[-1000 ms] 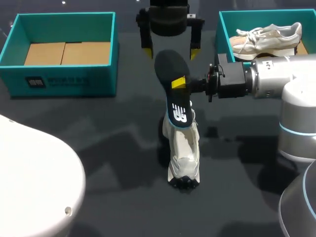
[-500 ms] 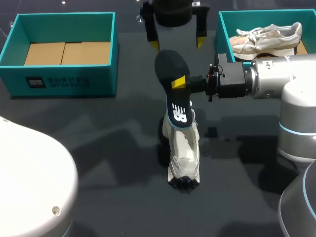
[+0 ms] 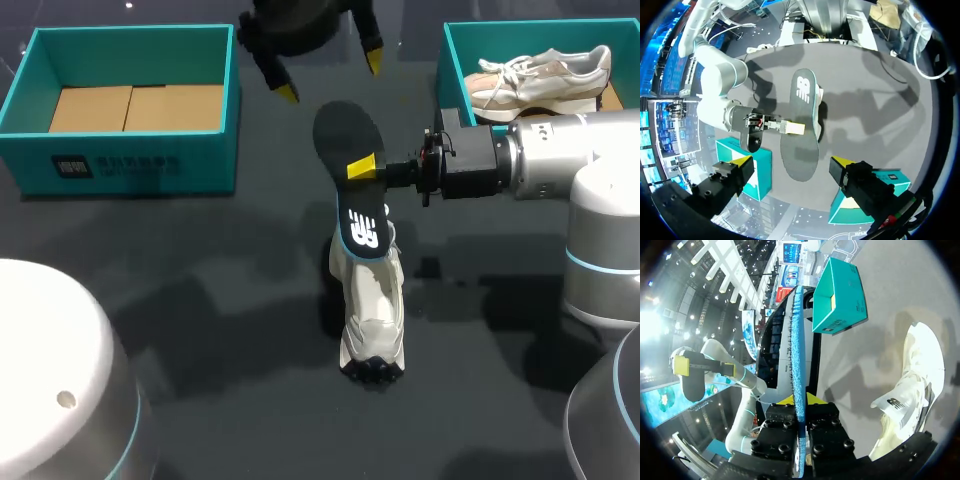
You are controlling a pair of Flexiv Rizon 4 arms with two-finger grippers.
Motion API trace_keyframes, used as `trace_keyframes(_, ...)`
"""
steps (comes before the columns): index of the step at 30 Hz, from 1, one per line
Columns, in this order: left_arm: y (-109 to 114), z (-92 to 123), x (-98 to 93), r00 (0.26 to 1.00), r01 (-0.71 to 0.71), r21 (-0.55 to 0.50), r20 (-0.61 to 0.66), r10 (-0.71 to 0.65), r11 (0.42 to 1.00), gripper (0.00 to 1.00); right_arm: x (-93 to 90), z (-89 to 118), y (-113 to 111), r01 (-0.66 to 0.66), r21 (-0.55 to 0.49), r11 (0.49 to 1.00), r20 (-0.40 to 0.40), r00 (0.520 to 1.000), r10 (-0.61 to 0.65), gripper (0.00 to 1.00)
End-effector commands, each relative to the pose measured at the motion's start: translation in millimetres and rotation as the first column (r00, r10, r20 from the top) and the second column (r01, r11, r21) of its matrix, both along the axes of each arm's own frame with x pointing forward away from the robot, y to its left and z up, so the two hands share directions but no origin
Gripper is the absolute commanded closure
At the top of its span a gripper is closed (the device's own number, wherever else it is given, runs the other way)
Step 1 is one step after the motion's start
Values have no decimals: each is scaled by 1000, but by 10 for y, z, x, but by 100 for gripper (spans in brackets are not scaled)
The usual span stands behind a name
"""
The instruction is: Take the shoe out of the shoebox, open the shoe tongue, remove and reinsert the insole, then place the shoe into the shoebox
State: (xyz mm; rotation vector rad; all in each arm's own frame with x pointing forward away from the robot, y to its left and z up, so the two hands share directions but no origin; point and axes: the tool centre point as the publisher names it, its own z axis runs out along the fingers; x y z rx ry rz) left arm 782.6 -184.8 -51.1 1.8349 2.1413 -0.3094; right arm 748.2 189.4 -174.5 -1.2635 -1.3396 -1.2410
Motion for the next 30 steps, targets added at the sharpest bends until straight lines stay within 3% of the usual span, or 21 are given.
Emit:
trace_keyframes(1,394,-158,-74,998,13,-342,57,7,939,0,-3,-6,18,2,-3,1000,0,1000,-2,100)
trace_keyframes(6,480,-170,-67,999,7,-472,48,18,882,0,-3,-6,18,2,-3,1000,0,1000,-2,100)
trace_keyframes(16,549,-204,-234,995,75,-652,97,-15,754,0,-3,-6,18,2,-3,1000,0,1000,-2,100)
trace_keyframes(30,752,-400,-280,993,19,-750,89,73,661,0,-3,-6,18,2,-3,1000,0,1000,-2,100)
